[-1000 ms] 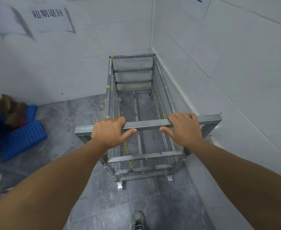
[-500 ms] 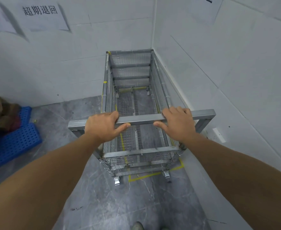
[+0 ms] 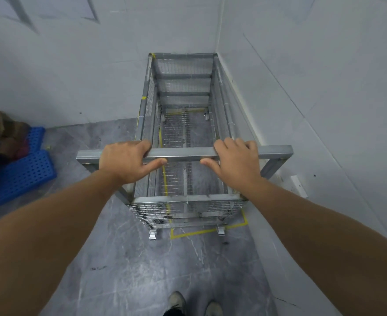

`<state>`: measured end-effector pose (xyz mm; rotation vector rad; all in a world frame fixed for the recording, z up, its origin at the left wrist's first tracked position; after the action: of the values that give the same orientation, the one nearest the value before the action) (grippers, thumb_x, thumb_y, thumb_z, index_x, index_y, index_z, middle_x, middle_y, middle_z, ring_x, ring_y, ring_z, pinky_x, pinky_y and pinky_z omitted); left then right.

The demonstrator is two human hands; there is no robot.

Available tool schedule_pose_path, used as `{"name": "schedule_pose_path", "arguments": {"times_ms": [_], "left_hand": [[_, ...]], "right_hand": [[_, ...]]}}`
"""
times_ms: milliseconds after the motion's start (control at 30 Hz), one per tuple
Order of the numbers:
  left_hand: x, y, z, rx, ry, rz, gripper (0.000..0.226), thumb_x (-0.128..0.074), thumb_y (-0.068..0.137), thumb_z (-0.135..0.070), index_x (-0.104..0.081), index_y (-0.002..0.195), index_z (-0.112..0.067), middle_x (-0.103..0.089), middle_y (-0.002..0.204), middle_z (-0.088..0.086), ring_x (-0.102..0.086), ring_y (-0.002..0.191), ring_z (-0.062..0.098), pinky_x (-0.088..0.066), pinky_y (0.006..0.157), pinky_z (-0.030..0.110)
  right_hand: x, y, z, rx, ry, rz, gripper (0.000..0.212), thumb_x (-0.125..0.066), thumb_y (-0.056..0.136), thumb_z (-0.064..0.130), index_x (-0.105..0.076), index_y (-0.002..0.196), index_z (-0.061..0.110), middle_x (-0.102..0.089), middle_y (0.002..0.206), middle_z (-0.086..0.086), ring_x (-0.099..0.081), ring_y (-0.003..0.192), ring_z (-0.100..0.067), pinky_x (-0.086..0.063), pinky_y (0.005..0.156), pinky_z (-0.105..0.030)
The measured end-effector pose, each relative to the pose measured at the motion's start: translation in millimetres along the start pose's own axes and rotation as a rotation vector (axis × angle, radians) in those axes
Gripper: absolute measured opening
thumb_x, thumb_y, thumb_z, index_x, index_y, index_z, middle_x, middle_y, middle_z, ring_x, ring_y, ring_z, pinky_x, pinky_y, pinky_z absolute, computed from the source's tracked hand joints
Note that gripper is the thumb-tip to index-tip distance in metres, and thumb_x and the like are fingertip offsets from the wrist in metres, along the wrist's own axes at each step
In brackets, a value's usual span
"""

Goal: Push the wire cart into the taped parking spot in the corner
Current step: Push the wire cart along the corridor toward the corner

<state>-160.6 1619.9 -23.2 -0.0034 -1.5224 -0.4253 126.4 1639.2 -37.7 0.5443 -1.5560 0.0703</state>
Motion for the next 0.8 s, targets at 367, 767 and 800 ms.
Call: {"name": "schedule_pose_path", "arguments": {"times_ms": [367,767,800], "left_hand": [[3.7,0.8,-1.2,-0.023,0.000,0.029,0.065,-0.014,0.081,-0.084,-0.044,0.076,-0.026,-0.054,0.061,-0.008,-0.049,0.050,0.012,-0.022,0.044,0.021],[7.1,1.5,-2.4,-0.013,-0.021,0.065,0.059,-0.021,0.082,-0.081,-0.040,0.075,-0.027,-0.052,0.062,-0.009,-0.051,0.054,0.013,-0.029,0.047,0.024],[6.5,1.8,-2.4,-0.015,-0.023,0.062,0.059,-0.020,0.082,-0.082,-0.040,0.075,-0.027,-0.052,0.062,-0.009,-0.051,0.053,0.013,-0.029,0.047,0.024]], "right_hand": [[2.9,0.6,-0.8,-0.006,-0.003,0.027,0.065,-0.022,0.089,0.077,-0.056,0.098,0.022,-0.061,0.091,0.002,-0.055,0.085,-0.023,-0.035,0.078,-0.041],[6.8,2.3,-0.8,0.013,0.012,0.024,0.062,-0.029,0.088,0.076,-0.055,0.095,0.020,-0.062,0.088,0.001,-0.057,0.081,-0.024,-0.039,0.076,-0.042],[7.0,2.3,-1.3,0.016,0.010,0.024,0.062,-0.030,0.088,0.076,-0.055,0.095,0.020,-0.062,0.087,0.000,-0.057,0.081,-0.024,-0.039,0.075,-0.042]]}}
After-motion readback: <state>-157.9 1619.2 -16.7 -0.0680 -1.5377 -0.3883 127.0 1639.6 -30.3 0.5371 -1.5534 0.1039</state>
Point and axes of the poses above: each hand's wrist, its own y-axis towards the middle knuckle, its own x-axis out of the back of the hand, z = x × y, the point moved 1 cm from there along y, towards the middle knuckle
